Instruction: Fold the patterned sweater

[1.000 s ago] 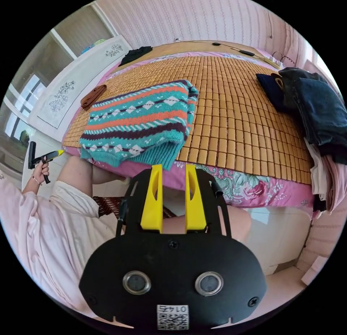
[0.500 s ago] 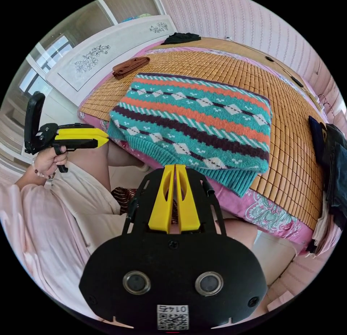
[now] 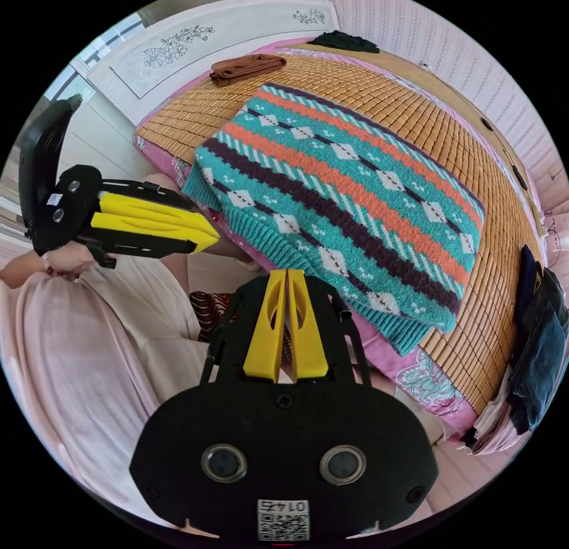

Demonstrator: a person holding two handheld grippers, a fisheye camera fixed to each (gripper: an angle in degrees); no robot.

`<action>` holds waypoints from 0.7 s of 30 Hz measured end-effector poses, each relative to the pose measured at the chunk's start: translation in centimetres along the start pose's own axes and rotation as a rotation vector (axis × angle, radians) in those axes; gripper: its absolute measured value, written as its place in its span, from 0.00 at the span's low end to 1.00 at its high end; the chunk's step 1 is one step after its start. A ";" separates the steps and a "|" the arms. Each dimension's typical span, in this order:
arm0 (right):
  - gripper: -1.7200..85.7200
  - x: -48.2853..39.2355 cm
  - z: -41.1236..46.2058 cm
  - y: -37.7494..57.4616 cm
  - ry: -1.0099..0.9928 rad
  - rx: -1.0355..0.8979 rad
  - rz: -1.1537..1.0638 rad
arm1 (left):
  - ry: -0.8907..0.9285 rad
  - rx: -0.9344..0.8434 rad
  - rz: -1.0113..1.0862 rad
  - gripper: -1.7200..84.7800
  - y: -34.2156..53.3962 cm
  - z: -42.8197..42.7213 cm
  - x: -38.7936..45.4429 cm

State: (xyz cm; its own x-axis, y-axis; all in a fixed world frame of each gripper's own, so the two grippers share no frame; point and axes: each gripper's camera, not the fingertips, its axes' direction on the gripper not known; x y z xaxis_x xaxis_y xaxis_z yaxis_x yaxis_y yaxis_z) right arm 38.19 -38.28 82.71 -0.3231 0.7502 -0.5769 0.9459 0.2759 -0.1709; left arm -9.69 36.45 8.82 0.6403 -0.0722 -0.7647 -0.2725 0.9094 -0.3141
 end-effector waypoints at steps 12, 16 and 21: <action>0.03 2.2 4.9 -19.3 0.216 -0.174 -0.155 | -0.127 -0.034 0.163 0.01 -5.6 7.5 1.9; 0.02 3.2 9.1 -23.3 0.177 -0.319 -0.144 | -0.138 -0.083 0.144 0.01 -5.8 11.7 1.9; 0.02 4.0 10.5 -26.4 0.128 -0.436 -0.180 | -0.089 -0.064 0.106 0.01 -5.9 13.2 1.6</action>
State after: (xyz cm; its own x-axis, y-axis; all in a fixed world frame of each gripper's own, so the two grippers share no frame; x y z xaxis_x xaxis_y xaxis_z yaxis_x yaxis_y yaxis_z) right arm 12.23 -48.91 76.54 -0.5072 0.7278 -0.4615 0.7825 0.6133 0.1072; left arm 2.42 36.36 16.93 0.6662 0.0619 -0.7432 -0.3851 0.8820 -0.2717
